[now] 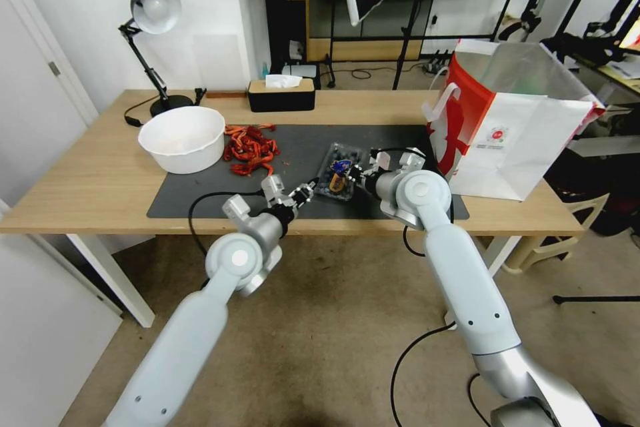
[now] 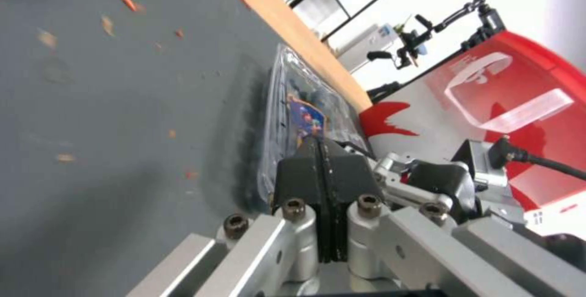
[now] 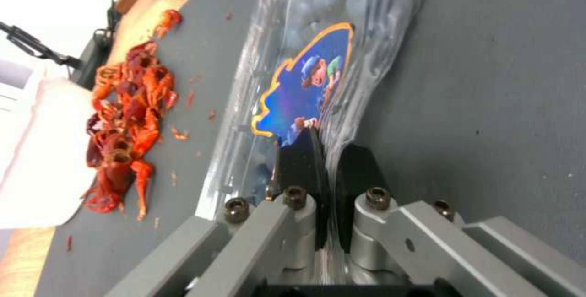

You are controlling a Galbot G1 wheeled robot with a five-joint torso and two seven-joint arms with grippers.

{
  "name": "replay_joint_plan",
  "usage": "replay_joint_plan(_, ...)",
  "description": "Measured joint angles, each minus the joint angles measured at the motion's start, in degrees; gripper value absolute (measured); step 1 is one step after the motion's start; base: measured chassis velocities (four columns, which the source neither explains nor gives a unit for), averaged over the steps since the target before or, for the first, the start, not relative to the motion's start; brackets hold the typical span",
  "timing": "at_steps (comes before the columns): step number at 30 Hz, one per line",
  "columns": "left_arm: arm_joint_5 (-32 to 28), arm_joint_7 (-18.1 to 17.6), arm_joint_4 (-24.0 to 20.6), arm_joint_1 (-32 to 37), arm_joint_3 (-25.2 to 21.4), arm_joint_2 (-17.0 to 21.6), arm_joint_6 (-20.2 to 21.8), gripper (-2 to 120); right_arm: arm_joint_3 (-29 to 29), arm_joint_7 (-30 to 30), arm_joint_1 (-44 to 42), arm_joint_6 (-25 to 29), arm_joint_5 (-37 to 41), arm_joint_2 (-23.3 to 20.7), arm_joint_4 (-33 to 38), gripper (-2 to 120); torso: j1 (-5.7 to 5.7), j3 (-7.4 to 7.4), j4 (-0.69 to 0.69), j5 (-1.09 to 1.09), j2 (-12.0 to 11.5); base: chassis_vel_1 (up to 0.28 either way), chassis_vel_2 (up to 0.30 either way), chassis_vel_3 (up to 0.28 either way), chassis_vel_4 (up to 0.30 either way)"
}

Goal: Close the takeout container lid, then place the container into the takeout bag.

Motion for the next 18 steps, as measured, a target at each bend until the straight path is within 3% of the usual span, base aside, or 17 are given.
replay_joint_plan(6,4.5,3.5,-3.9,6.3,-3.5,2.1,-1.5,0,0.0,-1.7,0.0,0.6,-0.4,-0.3,1.4,0,0.0,-0.01,0.0,0.0,0.0,0.0,0.0,0.0,0.0)
replay_joint_plan(11,11.8,7.4,-6.3,11.7,-6.1,3.3,-3.8,2,0.0,-3.8,0.4,1.3,-1.4,-0.5,2.8,0,-0.01,-0.01,0.02,0.01,0.0,0.0,0.0,0.0,0.0)
replay_joint_plan(13,14.0,8.1,-6.7,13.1,-6.7,3.5,-4.6,12,0.0,-4.3,0.5,1.5,-1.6,-0.6,3.2,0,-0.01,-0.02,0.03,0.01,0.0,0.0,0.0,0.0,0.0)
replay_joint_plan(15,14.8,8.3,-6.8,13.6,-6.9,3.6,-4.9,12,0.0,-4.4,0.5,1.6,-1.7,-0.6,3.4,0,-0.01,-0.01,0.03,0.0,0.0,0.0,0.0,0.0,0.0)
replay_joint_plan(16,18.9,9.1,-7.5,16.1,-8.1,3.9,-6.7,25,0.0,-5.1,0.8,1.9,-1.9,-0.8,4.4,0,-0.01,-0.02,0.03,-0.01,0.0,0.0,0.0,0.0,0.0)
replay_joint_plan(18,23.9,9.7,-8.1,18.9,-9.9,4.2,-9.2,32,0.0,-5.8,1.4,2.3,-2.3,-1.3,6.0,0,-0.02,-0.01,0.02,0.0,0.0,0.0,0.0,0.0,0.0)
